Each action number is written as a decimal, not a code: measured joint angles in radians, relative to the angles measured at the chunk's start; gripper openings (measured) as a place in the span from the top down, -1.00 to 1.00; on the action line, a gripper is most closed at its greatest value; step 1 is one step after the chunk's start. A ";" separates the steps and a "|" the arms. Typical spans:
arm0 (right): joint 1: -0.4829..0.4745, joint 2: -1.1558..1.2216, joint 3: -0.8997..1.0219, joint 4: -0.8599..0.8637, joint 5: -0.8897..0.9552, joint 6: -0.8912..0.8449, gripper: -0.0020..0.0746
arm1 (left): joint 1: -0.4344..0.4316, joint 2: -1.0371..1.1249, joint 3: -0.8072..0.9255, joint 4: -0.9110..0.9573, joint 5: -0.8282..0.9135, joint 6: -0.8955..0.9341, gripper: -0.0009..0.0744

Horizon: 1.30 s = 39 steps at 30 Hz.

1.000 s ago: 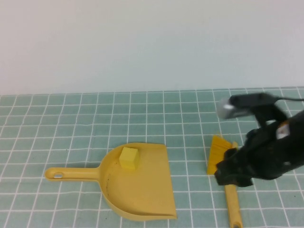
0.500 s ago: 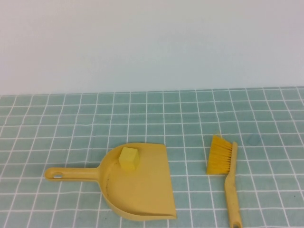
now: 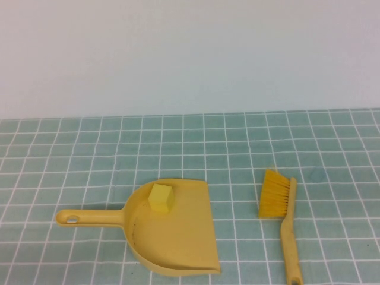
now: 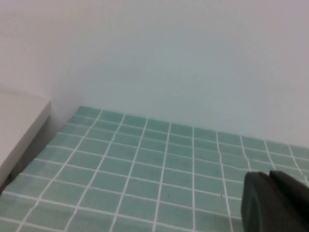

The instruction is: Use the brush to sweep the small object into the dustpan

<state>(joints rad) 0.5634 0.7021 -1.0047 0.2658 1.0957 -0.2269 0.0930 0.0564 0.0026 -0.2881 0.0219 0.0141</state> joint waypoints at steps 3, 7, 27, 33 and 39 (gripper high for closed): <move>-0.035 -0.050 0.087 -0.150 -0.170 -0.055 0.95 | -0.004 -0.048 0.000 0.006 0.080 0.008 0.98; -0.171 -0.187 0.288 -0.203 -0.549 -0.063 0.95 | -0.023 -0.070 0.000 0.034 0.258 0.010 0.98; -0.539 -0.616 1.030 -0.185 -1.048 -0.088 0.95 | -0.025 -0.070 0.000 0.049 0.316 0.033 0.98; -0.565 -0.701 1.030 -0.185 -0.919 -0.108 0.95 | -0.025 -0.070 0.000 0.049 0.316 0.033 0.98; -0.584 -0.711 1.030 -0.185 -0.782 -0.111 0.95 | -0.025 -0.070 0.000 0.047 0.316 0.033 0.98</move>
<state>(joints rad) -0.0202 -0.0085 0.0252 0.0811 0.3133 -0.3384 0.0677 -0.0136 0.0026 -0.2410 0.3380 0.0472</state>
